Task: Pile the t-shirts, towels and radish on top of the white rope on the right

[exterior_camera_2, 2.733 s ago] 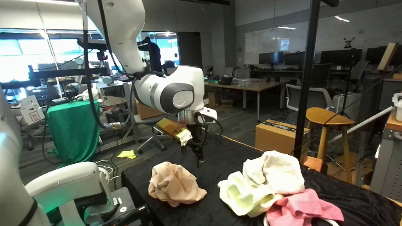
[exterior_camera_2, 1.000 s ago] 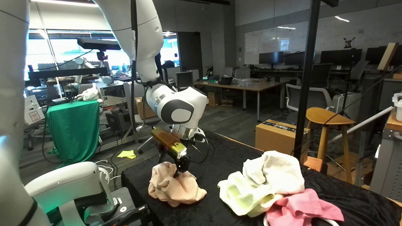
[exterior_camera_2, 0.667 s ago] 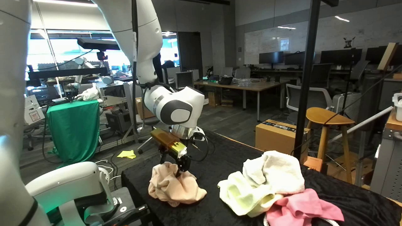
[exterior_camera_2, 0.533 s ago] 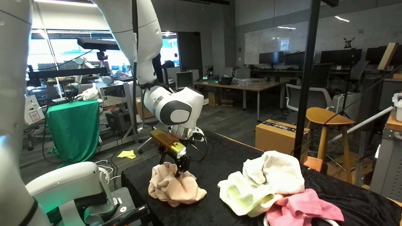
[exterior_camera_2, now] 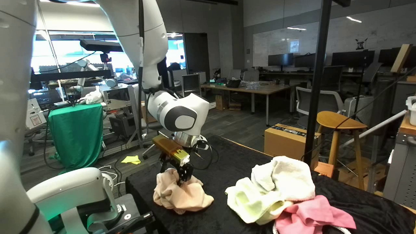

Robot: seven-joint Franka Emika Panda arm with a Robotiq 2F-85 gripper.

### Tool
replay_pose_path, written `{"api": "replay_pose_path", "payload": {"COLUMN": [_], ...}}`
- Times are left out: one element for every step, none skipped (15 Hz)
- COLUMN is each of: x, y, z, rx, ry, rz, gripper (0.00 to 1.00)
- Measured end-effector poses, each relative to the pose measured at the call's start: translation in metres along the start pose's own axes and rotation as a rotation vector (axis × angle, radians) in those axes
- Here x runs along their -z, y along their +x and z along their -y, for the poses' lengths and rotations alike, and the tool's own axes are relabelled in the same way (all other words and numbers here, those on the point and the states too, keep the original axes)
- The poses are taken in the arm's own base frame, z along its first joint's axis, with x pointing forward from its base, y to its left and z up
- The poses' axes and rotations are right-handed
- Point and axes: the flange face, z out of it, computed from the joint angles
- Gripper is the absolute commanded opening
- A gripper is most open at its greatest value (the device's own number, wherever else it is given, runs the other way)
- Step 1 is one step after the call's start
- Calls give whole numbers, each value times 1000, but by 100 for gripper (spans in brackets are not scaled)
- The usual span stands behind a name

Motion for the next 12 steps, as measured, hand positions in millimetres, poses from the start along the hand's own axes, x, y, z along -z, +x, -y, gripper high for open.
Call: {"api": "replay_pose_path", "payload": {"x": [-1, -1, -1, -1, -1, -1, -1, -1, -1, 0, 2, 4], "y": [0, 0, 0, 0, 0, 0, 0, 0, 0, 0, 0, 0], "z": [0, 0, 0, 0, 0, 0, 0, 0, 0, -1, -1, -3], "rx": [0, 1, 1, 1, 1, 1, 1, 1, 4, 8, 11, 17], "ry": [0, 0, 0, 0, 0, 0, 0, 1, 1, 2, 5, 9], "rz": [1, 2, 2, 2, 2, 2, 2, 2, 2, 1, -2, -6], "gripper": [68, 58, 50, 45, 35, 28, 19, 12, 6, 4, 2, 2]}}
